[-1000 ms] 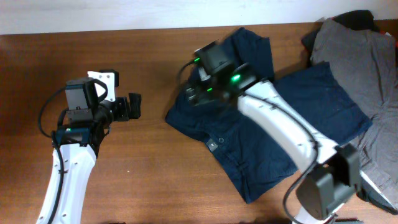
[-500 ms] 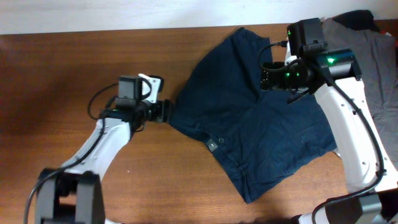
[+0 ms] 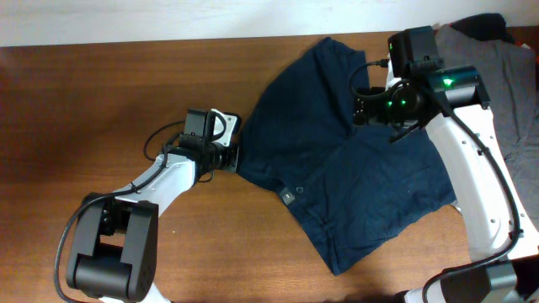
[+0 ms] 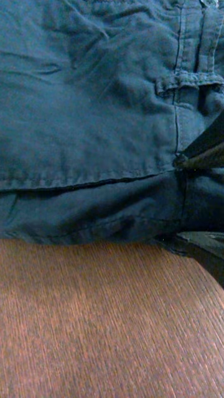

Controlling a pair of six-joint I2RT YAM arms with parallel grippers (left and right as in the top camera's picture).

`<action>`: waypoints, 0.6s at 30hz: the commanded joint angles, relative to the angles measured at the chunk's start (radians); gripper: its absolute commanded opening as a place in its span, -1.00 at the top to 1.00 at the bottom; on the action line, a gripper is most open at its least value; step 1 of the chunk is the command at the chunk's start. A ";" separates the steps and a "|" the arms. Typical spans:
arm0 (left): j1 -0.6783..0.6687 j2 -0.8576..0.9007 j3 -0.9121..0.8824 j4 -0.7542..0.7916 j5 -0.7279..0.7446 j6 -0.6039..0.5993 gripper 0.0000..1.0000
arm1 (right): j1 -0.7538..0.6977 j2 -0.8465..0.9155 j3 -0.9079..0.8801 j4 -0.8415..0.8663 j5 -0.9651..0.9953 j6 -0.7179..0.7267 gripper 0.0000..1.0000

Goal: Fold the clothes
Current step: 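Grasp the navy shorts with the right gripper and drag them left to center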

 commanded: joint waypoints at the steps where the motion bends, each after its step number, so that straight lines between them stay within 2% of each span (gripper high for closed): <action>1: 0.001 0.003 0.015 0.000 0.020 0.005 0.81 | -0.005 -0.019 0.017 -0.011 -0.002 0.005 -0.98; 2: 0.002 0.003 0.016 0.001 0.020 0.005 0.94 | -0.005 -0.019 0.017 -0.015 -0.002 0.005 -0.98; 3: 0.002 0.003 0.016 0.003 0.020 0.005 0.99 | -0.005 -0.019 0.017 -0.018 -0.002 0.005 -0.98; 9: 0.072 -0.001 0.090 -0.021 -0.051 0.006 1.00 | -0.005 -0.019 0.017 -0.061 -0.002 0.005 -0.97; 18: 0.409 0.000 0.335 -0.069 -0.051 0.007 1.00 | -0.005 -0.019 0.017 -0.068 -0.002 0.005 -0.98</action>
